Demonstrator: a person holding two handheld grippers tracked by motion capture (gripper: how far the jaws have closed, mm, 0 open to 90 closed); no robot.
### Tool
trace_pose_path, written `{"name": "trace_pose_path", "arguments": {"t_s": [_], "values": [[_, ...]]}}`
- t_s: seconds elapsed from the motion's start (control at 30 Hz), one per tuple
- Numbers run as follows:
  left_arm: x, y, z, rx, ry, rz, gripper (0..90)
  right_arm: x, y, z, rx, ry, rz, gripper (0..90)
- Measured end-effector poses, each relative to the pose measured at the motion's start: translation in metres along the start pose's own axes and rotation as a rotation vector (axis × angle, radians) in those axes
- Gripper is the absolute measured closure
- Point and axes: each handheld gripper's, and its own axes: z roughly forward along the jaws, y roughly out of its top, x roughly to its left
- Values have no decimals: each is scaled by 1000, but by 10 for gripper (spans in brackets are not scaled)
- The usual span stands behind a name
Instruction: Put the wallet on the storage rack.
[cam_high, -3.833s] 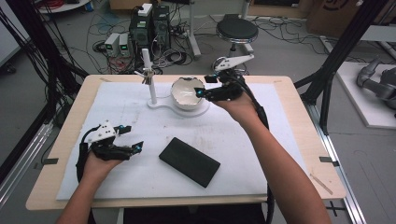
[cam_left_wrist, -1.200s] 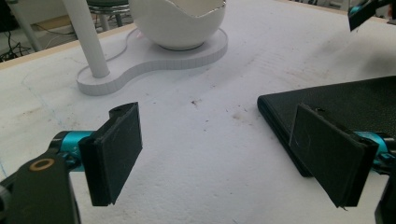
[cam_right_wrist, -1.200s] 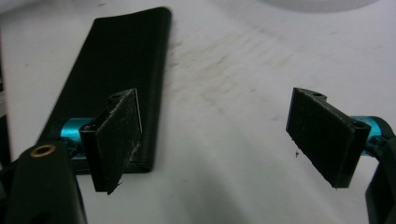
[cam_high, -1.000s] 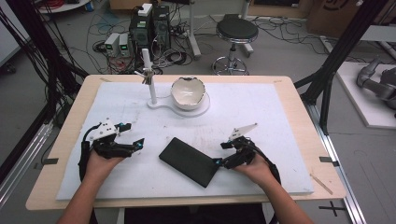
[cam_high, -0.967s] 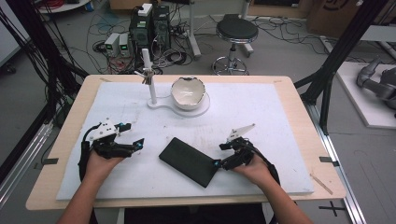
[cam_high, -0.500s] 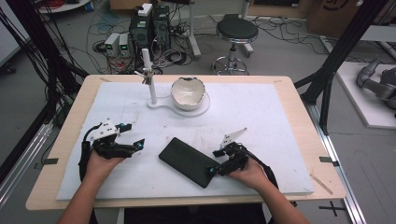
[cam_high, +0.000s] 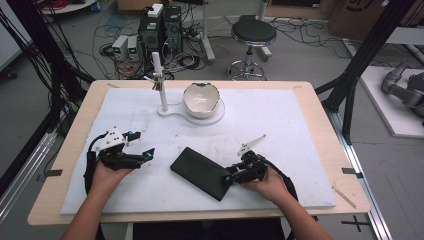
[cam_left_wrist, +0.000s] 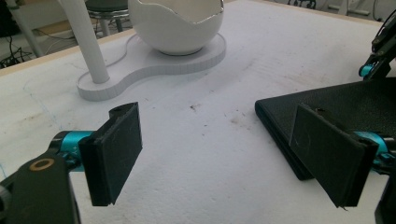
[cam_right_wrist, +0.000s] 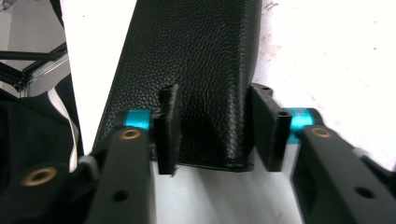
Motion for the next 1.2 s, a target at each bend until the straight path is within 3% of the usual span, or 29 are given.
{"name": "trace_pose_path", "arguments": {"t_s": [0.03, 0.07, 0.2, 0.4, 0.53, 0.83, 1.03, 1.13, 1.17, 1.2], "values": [[0, 0, 0, 0, 0, 0, 171, 0, 0, 0, 0, 0, 0, 599], [0, 0, 1, 5, 0, -1, 171, 1, 1, -2, -6, -8, 8, 681], [0, 0, 1, 7, 0, 1, 171, 1, 1, -5, -23, -13, -3, 791], [0, 0, 0, -7, -6, -6, 171, 5, 3, -9, -43, -17, -32, 827], [0, 0, 0, -16, -16, -3, 171, 9, 5, -22, -101, -39, -80, 836], [-2, 2, 0, -40, -46, 3, 171, 9, 6, -50, -186, -100, -121, 847], [-5, 5, 2, -77, -112, -21, 171, 17, 12, -67, -245, -119, -187, 849], [-10, 8, 6, -87, -175, -27, 171, 22, 14, -70, -252, -110, -223, 849], [-10, 8, 6, -87, -175, -27, 171, 22, 14, -70, -252, -110, -223, 849], [-13, 10, 10, -91, -207, -32, 171, 26, 16, -72, -262, -102, -239, 849]]}}
